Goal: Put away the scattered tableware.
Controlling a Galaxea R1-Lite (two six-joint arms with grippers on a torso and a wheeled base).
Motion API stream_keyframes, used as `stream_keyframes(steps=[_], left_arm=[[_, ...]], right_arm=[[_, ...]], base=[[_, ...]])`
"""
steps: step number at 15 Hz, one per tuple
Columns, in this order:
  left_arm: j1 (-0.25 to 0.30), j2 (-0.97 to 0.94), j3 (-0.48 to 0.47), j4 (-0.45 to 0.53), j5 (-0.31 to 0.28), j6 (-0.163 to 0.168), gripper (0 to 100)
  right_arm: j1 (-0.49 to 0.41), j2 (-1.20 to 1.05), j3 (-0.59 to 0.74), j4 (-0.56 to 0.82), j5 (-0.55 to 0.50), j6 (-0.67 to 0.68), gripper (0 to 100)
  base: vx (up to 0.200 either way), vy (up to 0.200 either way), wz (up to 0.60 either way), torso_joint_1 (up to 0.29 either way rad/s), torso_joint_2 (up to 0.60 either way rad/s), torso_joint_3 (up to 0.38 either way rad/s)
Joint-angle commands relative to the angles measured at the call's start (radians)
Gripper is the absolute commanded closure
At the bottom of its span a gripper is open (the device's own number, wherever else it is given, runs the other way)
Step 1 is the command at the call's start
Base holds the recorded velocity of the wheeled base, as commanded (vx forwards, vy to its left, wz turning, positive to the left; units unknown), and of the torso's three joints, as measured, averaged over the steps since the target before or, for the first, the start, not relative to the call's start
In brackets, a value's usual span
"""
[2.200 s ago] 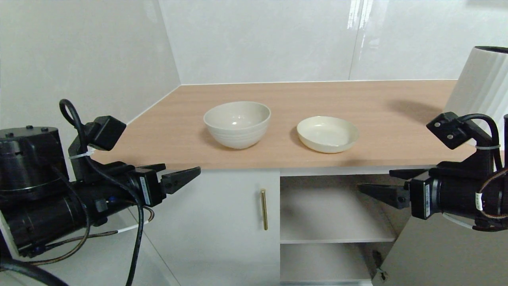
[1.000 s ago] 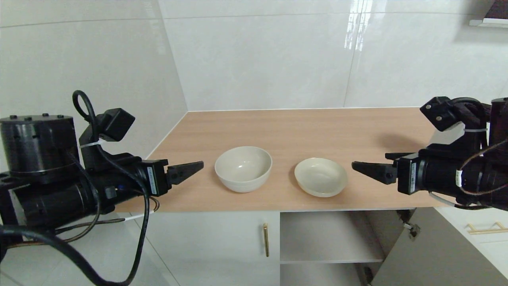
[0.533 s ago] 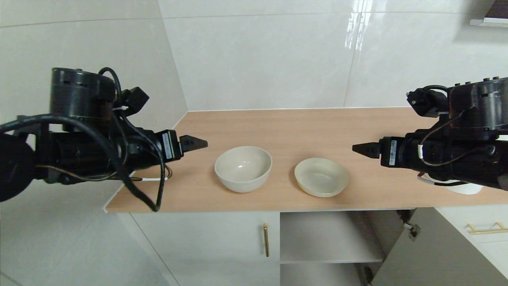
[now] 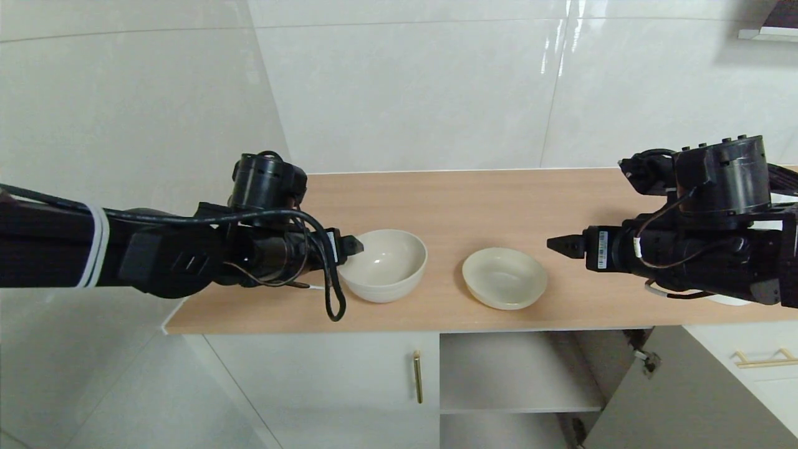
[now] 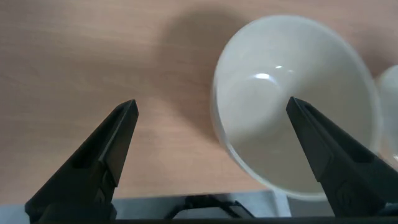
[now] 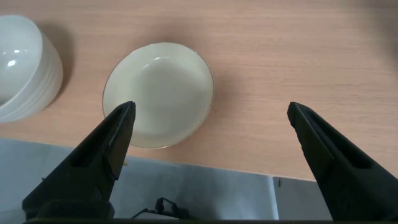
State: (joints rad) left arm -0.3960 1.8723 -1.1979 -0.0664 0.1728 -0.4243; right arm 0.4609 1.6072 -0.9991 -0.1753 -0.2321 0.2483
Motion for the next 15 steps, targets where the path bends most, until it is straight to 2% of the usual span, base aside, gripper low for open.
stream_keyframes(steps=[1, 4, 5, 12, 13, 15], left_arm=[[-0.003, 0.06, -0.017, 0.0, 0.001, -0.005, 0], [-0.004, 0.088, -0.032, 0.0, -0.001, -0.022, 0], [-0.004, 0.093, -0.035, 0.0, -0.001, -0.022, 100], [-0.012, 0.067, -0.034, 0.0, -0.001, -0.025, 100], [-0.015, 0.016, -0.025, 0.0, -0.001, -0.03, 100], [-0.021, -0.047, -0.012, 0.0, -0.004, -0.06, 100]], right_arm=[[0.002, 0.005, 0.001, -0.001, 0.0, 0.0, 0], [0.002, 0.003, 0.002, -0.003, 0.0, 0.0, 0], [0.002, 0.003, 0.002, -0.003, 0.0, 0.0, 0], [0.002, 0.039, -0.006, -0.001, 0.0, 0.0, 0], [0.002, 0.074, -0.022, 0.002, -0.001, 0.003, 0], [0.001, 0.115, -0.033, 0.004, -0.009, 0.011, 0]], base=[[0.0, 0.0, 0.0, 0.0, 0.0, 0.0], [0.0, 0.0, 0.0, 0.0, 0.0, 0.0], [0.0, 0.0, 0.0, 0.0, 0.0, 0.0], [0.0, 0.0, 0.0, 0.0, 0.0, 0.0], [0.0, 0.0, 0.0, 0.0, 0.0, 0.0], [0.0, 0.0, 0.0, 0.0, 0.0, 0.0]])
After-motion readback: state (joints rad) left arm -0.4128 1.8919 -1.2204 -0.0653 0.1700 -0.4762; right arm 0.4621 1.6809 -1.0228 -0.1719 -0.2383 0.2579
